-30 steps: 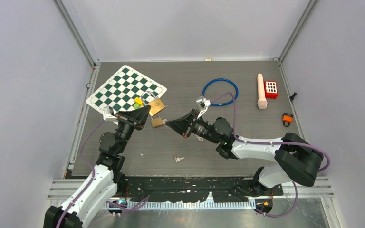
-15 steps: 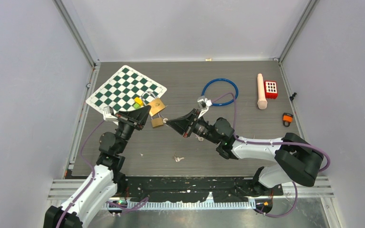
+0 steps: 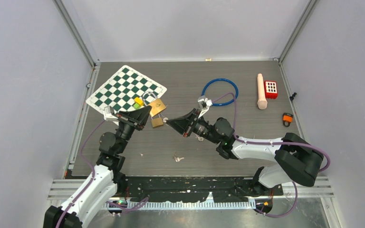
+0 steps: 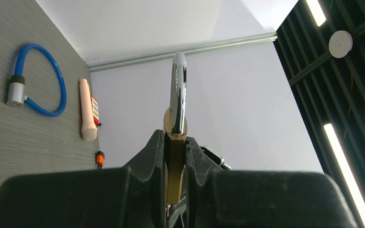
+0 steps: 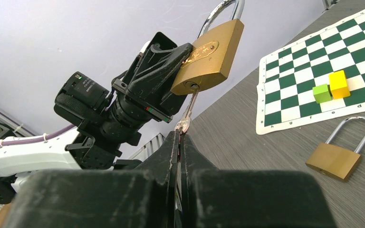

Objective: Unlock with the key

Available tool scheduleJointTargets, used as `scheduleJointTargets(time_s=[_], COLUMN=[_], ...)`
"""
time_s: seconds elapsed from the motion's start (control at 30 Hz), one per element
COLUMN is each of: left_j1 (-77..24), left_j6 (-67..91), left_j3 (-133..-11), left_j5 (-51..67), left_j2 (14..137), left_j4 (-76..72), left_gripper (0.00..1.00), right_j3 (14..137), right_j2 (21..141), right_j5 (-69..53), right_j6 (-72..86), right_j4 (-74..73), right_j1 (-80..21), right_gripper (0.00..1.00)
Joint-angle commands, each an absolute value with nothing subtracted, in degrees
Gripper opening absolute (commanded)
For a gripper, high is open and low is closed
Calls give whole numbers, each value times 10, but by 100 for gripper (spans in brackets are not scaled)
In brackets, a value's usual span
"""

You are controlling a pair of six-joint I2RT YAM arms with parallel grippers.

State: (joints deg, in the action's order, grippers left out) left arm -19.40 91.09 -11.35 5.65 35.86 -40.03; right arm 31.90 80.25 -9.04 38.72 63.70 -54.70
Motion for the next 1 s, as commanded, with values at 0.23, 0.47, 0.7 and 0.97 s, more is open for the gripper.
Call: scheduleJointTargets(time_s=[0.23,0.47,0.7,0.97], left_j1=[-199,-201,-204,-206], left_j6=[918,918,917,915], left_j3=[-152,-152,-152,-151], left_j5=[60,61,60,59], left_j2=[343,344,347,350], left_j4=[-494,-495,-497,-499], left_gripper=[0,0,0,0], right_j3=[341,342,342,341], right_j2=[796,797,796,795], right_j5=[-80,-81,-80,-77], right_j6=[380,382,384,386], right_j4=[671,674,676,679], right_j1=[-550,-550,-550,-550], right_gripper=[5,5,5,5])
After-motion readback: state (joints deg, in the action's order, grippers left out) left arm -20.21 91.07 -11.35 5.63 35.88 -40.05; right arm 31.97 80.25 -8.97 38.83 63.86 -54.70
